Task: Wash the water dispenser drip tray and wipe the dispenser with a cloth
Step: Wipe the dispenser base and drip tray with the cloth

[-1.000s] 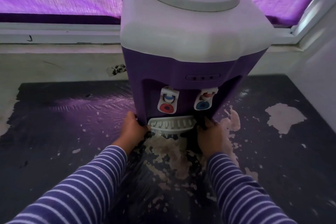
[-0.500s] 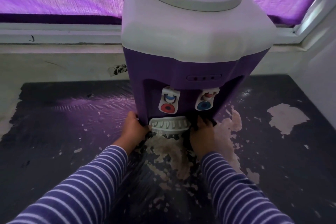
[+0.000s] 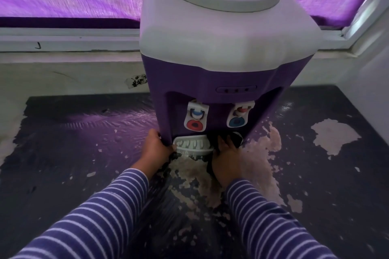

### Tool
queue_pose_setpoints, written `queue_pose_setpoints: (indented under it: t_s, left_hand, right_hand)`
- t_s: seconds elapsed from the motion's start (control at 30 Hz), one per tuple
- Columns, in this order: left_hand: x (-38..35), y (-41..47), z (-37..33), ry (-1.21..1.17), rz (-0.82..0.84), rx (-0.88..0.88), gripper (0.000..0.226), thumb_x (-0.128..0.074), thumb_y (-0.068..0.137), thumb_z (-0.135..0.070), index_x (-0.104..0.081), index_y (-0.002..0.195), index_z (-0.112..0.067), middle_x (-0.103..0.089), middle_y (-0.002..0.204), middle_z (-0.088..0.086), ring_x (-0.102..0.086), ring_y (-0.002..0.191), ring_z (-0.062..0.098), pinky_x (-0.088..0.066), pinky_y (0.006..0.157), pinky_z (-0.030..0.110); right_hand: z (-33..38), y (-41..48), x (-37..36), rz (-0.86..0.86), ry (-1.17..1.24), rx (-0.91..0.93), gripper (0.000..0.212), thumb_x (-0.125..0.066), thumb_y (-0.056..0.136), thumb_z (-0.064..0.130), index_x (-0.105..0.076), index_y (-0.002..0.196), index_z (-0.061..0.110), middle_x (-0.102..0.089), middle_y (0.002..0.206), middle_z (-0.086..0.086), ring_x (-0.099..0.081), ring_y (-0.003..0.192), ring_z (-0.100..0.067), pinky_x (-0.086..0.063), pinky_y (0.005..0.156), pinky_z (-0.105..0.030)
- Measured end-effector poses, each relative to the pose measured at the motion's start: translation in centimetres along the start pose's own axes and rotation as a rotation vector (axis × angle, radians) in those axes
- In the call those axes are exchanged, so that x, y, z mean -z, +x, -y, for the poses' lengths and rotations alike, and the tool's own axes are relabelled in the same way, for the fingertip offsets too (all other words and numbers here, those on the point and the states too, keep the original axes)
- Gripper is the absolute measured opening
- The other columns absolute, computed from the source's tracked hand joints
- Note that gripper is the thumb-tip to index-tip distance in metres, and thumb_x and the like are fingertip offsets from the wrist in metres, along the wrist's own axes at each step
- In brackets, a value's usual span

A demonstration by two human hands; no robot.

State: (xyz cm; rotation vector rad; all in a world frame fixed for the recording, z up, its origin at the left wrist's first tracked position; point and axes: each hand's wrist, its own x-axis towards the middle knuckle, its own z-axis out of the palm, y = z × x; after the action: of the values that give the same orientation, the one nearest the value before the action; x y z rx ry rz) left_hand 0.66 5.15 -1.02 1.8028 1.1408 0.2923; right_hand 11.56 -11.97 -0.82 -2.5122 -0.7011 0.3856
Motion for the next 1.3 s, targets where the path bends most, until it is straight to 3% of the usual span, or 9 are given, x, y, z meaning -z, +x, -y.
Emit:
queue_pose_setpoints:
  t_s: [0.2,0.4,0.53,0.6,0.77,0.83,1.03,1.17,1.3]
  left_hand:
    - [-0.1,0.2,0.3,-0.015,0.003,-0.004,0.05,-0.079,0.067,-0.012,-0.041,0.099,-0.016,-0.059,0.103,0.012,-0.059,0.093,0.031,-0.052,0.081,0.051]
    - [-0.1,0.2,0.3,-0.005,0.001,0.001,0.046,-0.078,0.069,-0.012,-0.041,0.097,-0.016,-0.059,0.098,0.008,-0.058,0.087,0.026,-0.046,0.065,0.036]
    - [-0.1,0.3,0.5,0.009,-0.005,-0.008,0.046,-0.079,0.068,-0.013,-0.042,0.095,-0.017,-0.059,0.095,0.007,-0.058,0.081,0.023,-0.041,0.054,0.03]
    - [-0.1,0.3,0.5,0.006,-0.004,-0.011,0.047,-0.079,0.068,-0.013,-0.042,0.095,-0.017,-0.059,0.095,0.008,-0.057,0.078,0.021,-0.042,0.052,0.029]
    - [0.2,0.4,0.5,-0.026,0.027,0.007,0.049,-0.079,0.067,-0.013,-0.041,0.096,-0.018,-0.061,0.097,0.009,-0.059,0.082,0.021,-0.05,0.063,0.035]
    - [0.2,0.3,0.5,-0.012,0.019,0.006,0.049,-0.08,0.066,-0.015,-0.041,0.096,-0.019,-0.061,0.097,0.008,-0.058,0.081,0.021,-0.047,0.061,0.033]
    - [0.1,0.1,0.5,-0.024,0.024,-0.006,0.043,-0.075,0.072,-0.011,-0.042,0.098,-0.015,-0.061,0.1,0.013,-0.061,0.088,0.029,-0.055,0.074,0.048]
    - [0.4,0.0,0.5,-0.01,0.042,-0.009,0.04,-0.074,0.075,-0.011,-0.042,0.099,-0.016,-0.062,0.098,0.01,-0.062,0.08,0.023,-0.053,0.061,0.036]
    - [0.6,0.0,0.2,-0.025,0.055,0.001,0.042,-0.075,0.074,-0.015,-0.043,0.1,-0.017,-0.063,0.091,0.005,-0.064,0.077,0.023,-0.057,0.069,0.043]
  right_hand:
    - [-1.8,-0.1,1.1,0.1,-0.047,0.164,0.05,-0.047,0.095,0.015,-0.039,0.144,0.024,-0.027,0.157,-0.005,-0.028,0.141,-0.027,-0.023,0.114,-0.029]
    - [-0.2,0.3,-0.2,-0.01,-0.05,0.0,0.051,-0.043,0.096,0.017,-0.036,0.146,0.016,-0.029,0.155,-0.012,-0.026,0.143,-0.032,-0.027,0.116,-0.044]
    - [1.7,-0.4,-1.5,0.161,-0.436,0.354,0.051,-0.033,0.097,0.017,-0.029,0.148,0.011,-0.025,0.157,-0.01,-0.015,0.146,-0.029,-0.018,0.117,-0.041]
    - [2.5,-0.6,-1.5,0.204,-0.433,0.482,0.048,-0.034,0.099,0.016,-0.031,0.147,0.011,-0.027,0.157,-0.009,-0.015,0.147,-0.025,-0.017,0.114,-0.037]
    - [1.9,-1.1,-0.7,-0.004,0.182,0.115,0.048,-0.047,0.096,0.011,-0.04,0.143,0.011,-0.031,0.154,-0.015,-0.027,0.143,-0.026,-0.02,0.118,-0.029]
    - [2.0,-0.9,-0.8,-0.01,0.14,0.029,0.049,-0.044,0.096,0.012,-0.036,0.145,0.008,-0.03,0.154,-0.015,-0.025,0.144,-0.026,-0.02,0.119,-0.033]
    - [3.3,-0.5,-2.2,0.071,-0.223,0.2,0.054,-0.039,0.096,0.016,-0.028,0.148,0.011,-0.027,0.156,-0.015,-0.023,0.144,-0.025,-0.016,0.115,-0.035]
    - [2.8,-0.8,-2.6,0.098,-0.301,0.243,0.053,-0.037,0.097,0.022,-0.029,0.148,0.019,-0.02,0.159,-0.013,-0.029,0.138,-0.027,-0.016,0.115,-0.034]
    - [3.8,-1.6,-3.3,0.187,-0.239,0.394,0.05,-0.042,0.093,0.017,-0.041,0.143,0.019,-0.026,0.157,-0.012,-0.038,0.127,-0.039,-0.031,0.11,-0.043]
